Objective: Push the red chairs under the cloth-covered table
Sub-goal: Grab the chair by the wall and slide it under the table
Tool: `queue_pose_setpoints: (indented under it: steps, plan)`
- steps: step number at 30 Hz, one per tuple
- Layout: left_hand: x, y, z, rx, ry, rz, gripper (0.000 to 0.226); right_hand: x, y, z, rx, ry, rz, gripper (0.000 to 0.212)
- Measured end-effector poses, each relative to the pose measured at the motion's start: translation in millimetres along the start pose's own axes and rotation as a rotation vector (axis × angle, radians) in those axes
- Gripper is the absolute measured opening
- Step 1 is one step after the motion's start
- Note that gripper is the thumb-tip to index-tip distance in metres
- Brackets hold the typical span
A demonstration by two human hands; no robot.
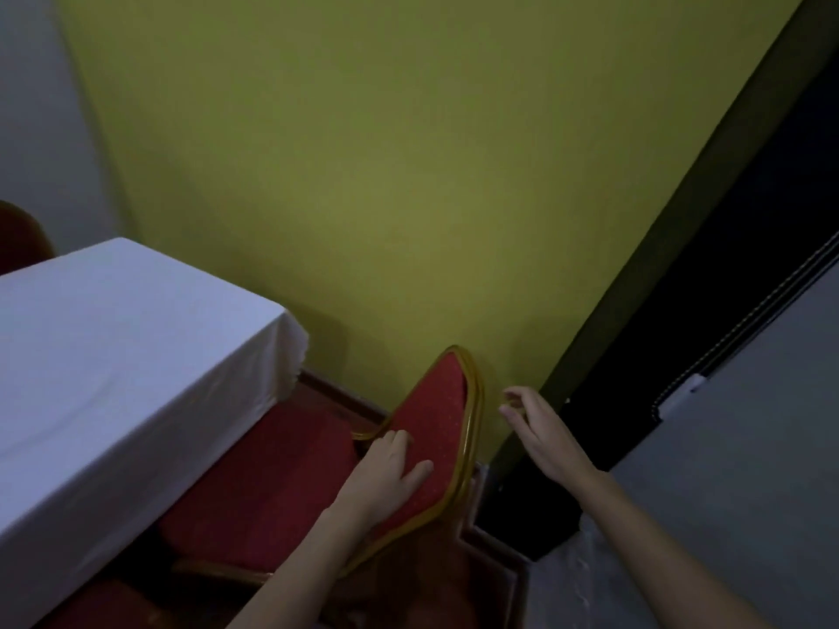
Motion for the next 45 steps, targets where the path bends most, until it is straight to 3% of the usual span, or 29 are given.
queue_pose_setpoints:
  steps: [4, 8, 14, 17, 22, 26, 29, 32, 35, 39, 45]
  plan:
    - [8, -18, -33, 0.095, 0.022, 0.02, 0.043, -14, -8, -3, 0.039, 0.026, -0.023, 0.055]
    - [4, -48, -36, 0.09, 0.046, -0.004, 0.042, -27, -26, 4, 0.043, 0.053, -0.024, 0.056]
    - [4, -96, -28, 0.016, 0.054, 0.026, 0.051, -28, -84, -18, 0.267, 0.081, 0.077, 0.056]
    - [19, -117, -23, 0.001, 0.03, 0.127, 0.061, -23, -122, -31, 0.36, 0.269, 0.258, 0.063]
    - [31, -135, -43, 0.046, 0.083, 0.252, 0.084, -27, -168, -65, 0.483, 0.613, 0.711, 0.078]
    - [20, -138, -80, 0.079, 0.157, 0.32, 0.091, -27, -191, -80, 0.492, 0.697, 0.946, 0.089]
    - [13, -135, -97, -0.013, 0.086, 0.378, 0.082, -25, -202, -89, 0.51, 0.691, 1.001, 0.087]
    - [10, -117, -103, -0.184, -0.08, 0.558, 0.055, -30, -205, -101, 0.527, 0.716, 1.049, 0.084]
    - [9, -101, -111, -0.275, -0.166, 0.671, 0.042, -40, -205, -106, 0.547, 0.671, 1.039, 0.072]
    - [3, -103, -106, -0.339, -0.302, 0.587, 0.034, -35, -209, -111, 0.44, 0.616, 1.126, 0.05]
    - [-6, -106, -106, -0.387, -0.362, 0.459, 0.023, -33, -209, -115, 0.348, 0.558, 1.219, 0.049]
Point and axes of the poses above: each hand's wrist, its own y-axis away from the middle knuckle, its own z-axis out of the back of the hand, x = y × z, the point moved 10 cm from there along -y, towards the middle knuckle, and after that the axes turned 8 degrees about -z, right-handed, at the moved point
